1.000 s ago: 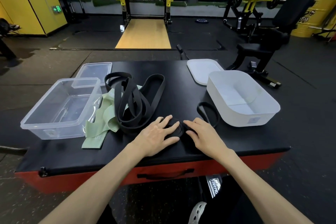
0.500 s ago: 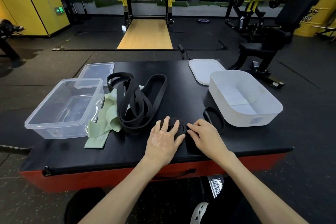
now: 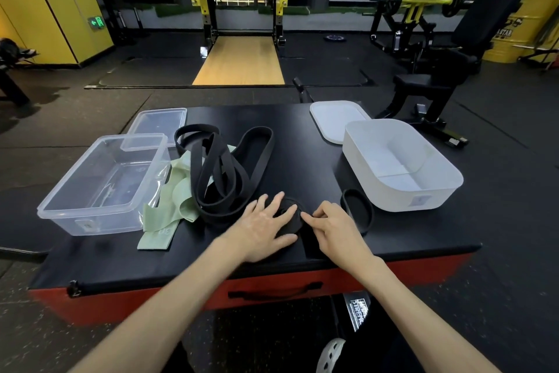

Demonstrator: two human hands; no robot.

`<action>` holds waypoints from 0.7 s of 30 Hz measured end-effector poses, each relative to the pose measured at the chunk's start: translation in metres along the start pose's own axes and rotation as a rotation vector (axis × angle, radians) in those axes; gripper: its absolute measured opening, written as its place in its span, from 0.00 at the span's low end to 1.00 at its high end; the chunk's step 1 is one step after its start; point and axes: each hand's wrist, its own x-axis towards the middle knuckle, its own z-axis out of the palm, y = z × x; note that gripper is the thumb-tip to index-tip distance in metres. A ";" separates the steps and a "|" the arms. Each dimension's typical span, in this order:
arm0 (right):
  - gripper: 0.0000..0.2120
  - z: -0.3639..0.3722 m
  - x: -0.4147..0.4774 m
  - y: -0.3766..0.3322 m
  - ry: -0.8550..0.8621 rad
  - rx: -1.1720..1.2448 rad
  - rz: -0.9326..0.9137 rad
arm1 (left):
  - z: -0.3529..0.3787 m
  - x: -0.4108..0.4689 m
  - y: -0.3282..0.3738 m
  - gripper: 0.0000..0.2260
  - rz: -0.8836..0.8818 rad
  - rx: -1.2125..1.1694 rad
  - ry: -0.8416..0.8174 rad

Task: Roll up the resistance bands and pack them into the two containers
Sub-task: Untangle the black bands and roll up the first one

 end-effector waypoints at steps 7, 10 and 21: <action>0.14 -0.002 -0.001 -0.001 0.009 0.040 0.042 | 0.001 0.006 -0.022 0.26 0.138 -0.097 -0.014; 0.12 -0.003 -0.001 -0.003 0.024 0.093 0.079 | 0.008 0.000 -0.012 0.25 0.071 -0.123 0.075; 0.11 -0.004 0.002 -0.002 0.027 0.032 0.091 | 0.016 -0.004 0.020 0.25 -0.162 -0.200 0.198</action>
